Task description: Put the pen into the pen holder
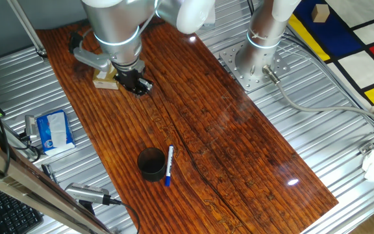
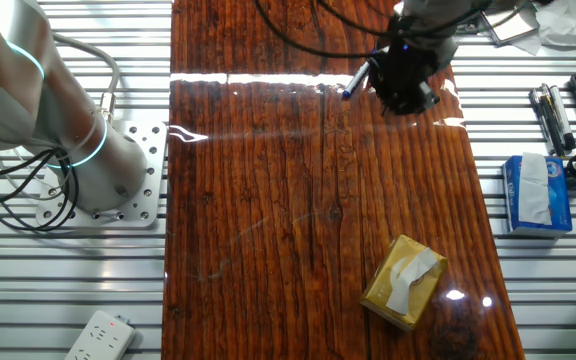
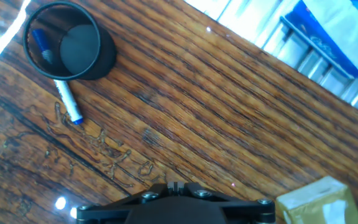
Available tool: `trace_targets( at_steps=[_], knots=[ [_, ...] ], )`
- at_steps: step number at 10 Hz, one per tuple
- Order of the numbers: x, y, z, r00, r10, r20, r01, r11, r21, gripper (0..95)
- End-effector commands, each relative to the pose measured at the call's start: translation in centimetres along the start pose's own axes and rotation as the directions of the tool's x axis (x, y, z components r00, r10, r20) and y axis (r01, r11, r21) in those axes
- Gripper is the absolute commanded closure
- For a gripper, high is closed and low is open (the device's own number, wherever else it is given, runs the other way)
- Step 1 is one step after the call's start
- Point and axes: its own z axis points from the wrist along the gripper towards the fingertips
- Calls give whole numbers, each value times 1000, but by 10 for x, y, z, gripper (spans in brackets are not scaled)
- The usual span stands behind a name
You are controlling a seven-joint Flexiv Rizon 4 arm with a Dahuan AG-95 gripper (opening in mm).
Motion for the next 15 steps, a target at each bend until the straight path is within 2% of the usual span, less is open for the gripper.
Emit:
trace_targets(
  at_steps=[1,10,12,14,15],
  knots=[
    [1,1,0,1000,-13,-5,13,1000,15,950],
    [1,0,0,999,54,7,-54,998,14,950],
    [1,0,0,1000,4,-3,-4,999,31,950],
    [1,0,0,993,-115,-4,116,993,23,950],
    [1,0,0,986,-167,-14,167,986,14,950]
  ],
)
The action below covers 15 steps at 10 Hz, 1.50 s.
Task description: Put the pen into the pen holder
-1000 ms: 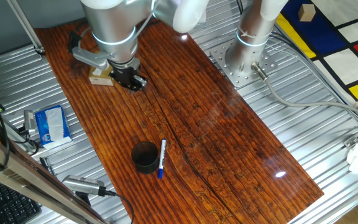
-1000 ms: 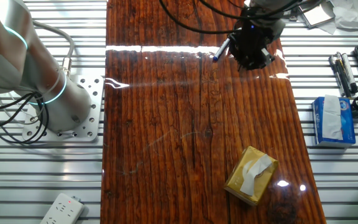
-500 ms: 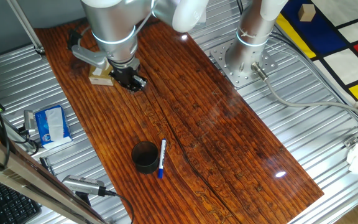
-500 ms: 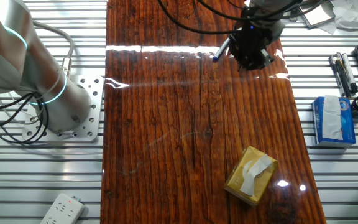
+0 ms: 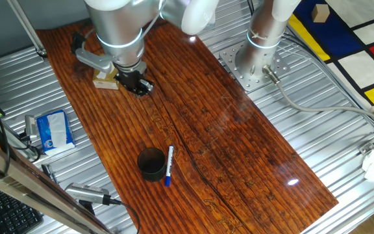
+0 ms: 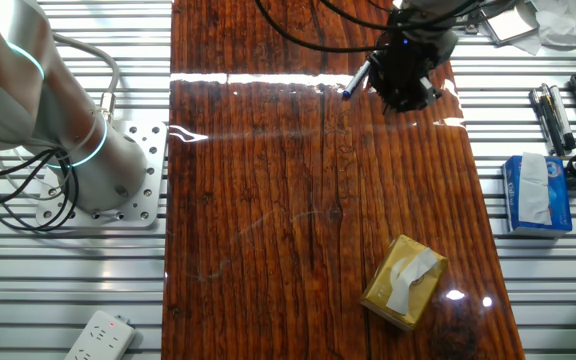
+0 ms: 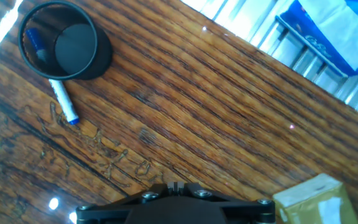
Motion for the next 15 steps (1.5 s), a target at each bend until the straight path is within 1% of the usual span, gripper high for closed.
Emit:
trace_targets(
  at_steps=[1,4,6,8,9,10,11,13,15],
  knots=[
    [1,0,0,982,-188,-1,188,982,-18,950],
    [1,0,0,962,-273,6,273,962,-16,950],
    [1,0,0,940,-340,16,340,940,-12,950],
    [1,0,0,924,-382,18,382,924,-12,950],
    [1,0,0,914,-406,12,406,914,-9,950],
    [1,0,0,911,-412,10,412,911,-9,950],
    [1,0,0,900,-436,12,436,900,-10,950],
    [1,0,0,869,-494,23,495,869,-14,950],
    [1,0,0,869,-494,24,494,869,-15,950]
  ],
)
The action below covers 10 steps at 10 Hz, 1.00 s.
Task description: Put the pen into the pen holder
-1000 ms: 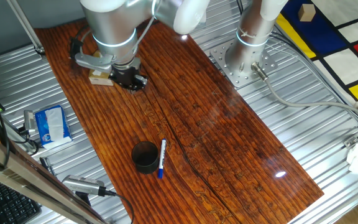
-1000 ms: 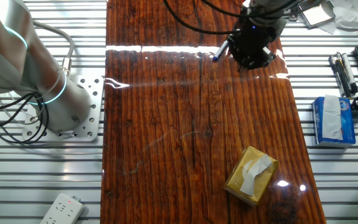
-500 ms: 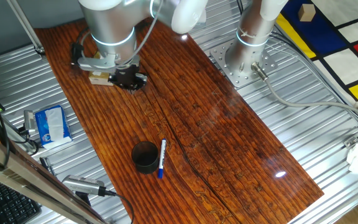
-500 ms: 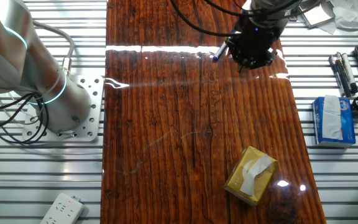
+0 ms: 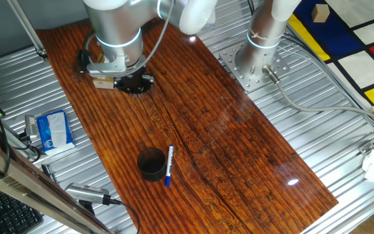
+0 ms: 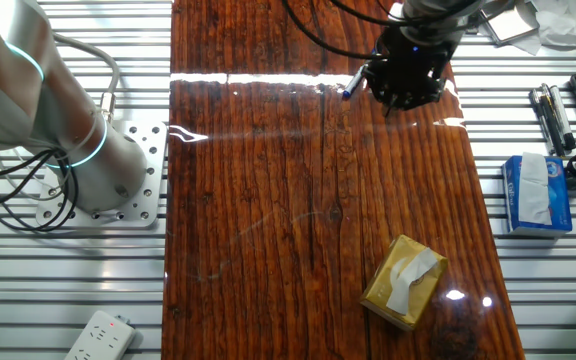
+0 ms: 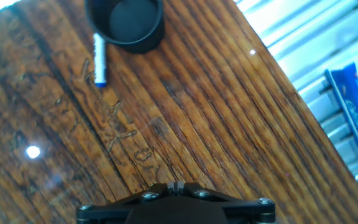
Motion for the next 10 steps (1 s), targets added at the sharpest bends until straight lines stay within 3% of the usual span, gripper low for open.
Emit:
trace_targets(
  at_steps=[1,3,6,8,9,10],
  knots=[
    [0,1,0,1000,-14,1,14,1000,-3,950],
    [0,1,0,999,-35,9,35,999,-11,950],
    [-13,9,9,1000,-27,9,27,1000,-13,950],
    [-24,16,18,1000,-8,12,8,1000,-12,950],
    [-37,23,30,1000,0,23,0,1000,-16,950],
    [-45,27,36,1000,1,26,0,1000,-17,760]
  ],
)
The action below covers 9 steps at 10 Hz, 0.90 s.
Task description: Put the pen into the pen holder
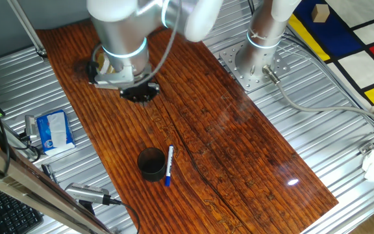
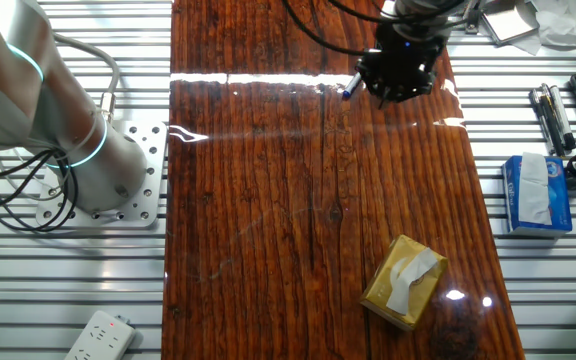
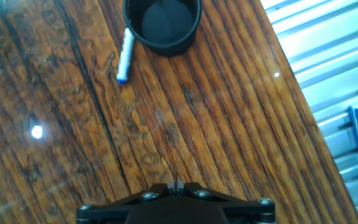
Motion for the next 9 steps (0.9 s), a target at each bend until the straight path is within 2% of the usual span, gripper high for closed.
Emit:
trace_targets(
  at_steps=[1,5,7,9],
  knots=[
    [-18,7,15,1000,-1,4,1,1000,0,760],
    [-44,27,36,1000,9,12,-9,1000,7,760],
    [-51,34,43,1000,13,10,-13,1000,11,760],
    [-51,33,49,1000,12,17,-12,1000,9,760]
  ],
)
